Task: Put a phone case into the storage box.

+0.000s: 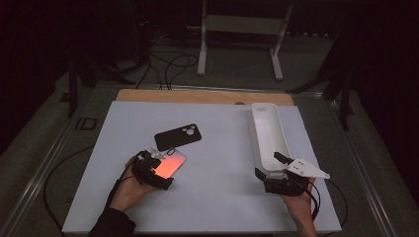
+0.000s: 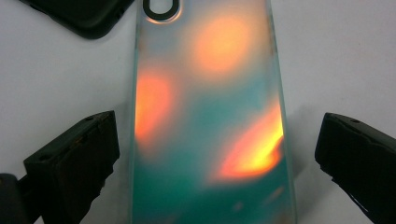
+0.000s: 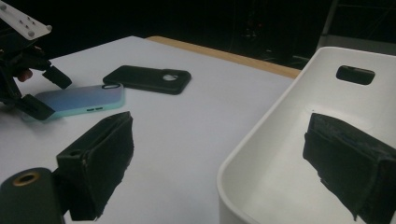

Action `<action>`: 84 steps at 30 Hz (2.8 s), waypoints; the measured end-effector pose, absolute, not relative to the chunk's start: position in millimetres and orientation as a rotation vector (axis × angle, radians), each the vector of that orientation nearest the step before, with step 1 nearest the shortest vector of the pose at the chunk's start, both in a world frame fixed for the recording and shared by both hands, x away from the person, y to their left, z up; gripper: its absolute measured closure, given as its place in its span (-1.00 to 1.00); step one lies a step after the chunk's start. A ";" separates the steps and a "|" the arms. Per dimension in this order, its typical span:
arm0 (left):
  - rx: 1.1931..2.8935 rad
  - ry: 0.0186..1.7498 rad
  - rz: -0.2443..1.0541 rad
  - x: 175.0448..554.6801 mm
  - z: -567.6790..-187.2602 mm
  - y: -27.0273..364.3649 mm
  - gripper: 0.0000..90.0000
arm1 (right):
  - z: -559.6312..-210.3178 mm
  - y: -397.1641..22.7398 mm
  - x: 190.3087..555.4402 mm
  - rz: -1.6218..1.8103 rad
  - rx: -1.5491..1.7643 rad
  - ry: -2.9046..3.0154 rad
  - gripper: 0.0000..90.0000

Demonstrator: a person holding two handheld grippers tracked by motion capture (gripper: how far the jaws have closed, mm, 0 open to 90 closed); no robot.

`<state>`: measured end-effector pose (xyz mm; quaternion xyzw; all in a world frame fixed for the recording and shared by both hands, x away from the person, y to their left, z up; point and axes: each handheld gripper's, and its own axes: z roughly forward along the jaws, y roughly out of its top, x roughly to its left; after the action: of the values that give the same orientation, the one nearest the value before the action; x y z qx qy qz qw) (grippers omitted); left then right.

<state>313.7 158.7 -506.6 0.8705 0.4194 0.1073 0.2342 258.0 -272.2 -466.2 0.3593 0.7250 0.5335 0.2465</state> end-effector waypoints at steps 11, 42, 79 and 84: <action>2.405 1.157 0.307 313.9 -513.0 153.6 -0.95 | -466.7 -271.8 258.2 1.455 0.980 1.978 -0.81; 2.342 1.159 0.373 302.8 -502.2 154.3 -0.62 | -466.3 -270.4 259.8 1.448 0.975 1.988 -0.81; 2.122 0.835 0.608 294.7 -423.9 114.5 -0.62 | -428.6 -275.6 285.3 1.529 0.972 2.046 -0.81; 2.110 0.805 0.634 295.2 -416.5 108.4 -0.62 | -420.6 -269.6 288.7 1.558 0.946 2.059 -0.81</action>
<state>295.2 108.4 -416.5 0.8292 0.3162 0.2493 0.3876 288.7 -269.6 -420.6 0.3374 0.7344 0.5558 0.1947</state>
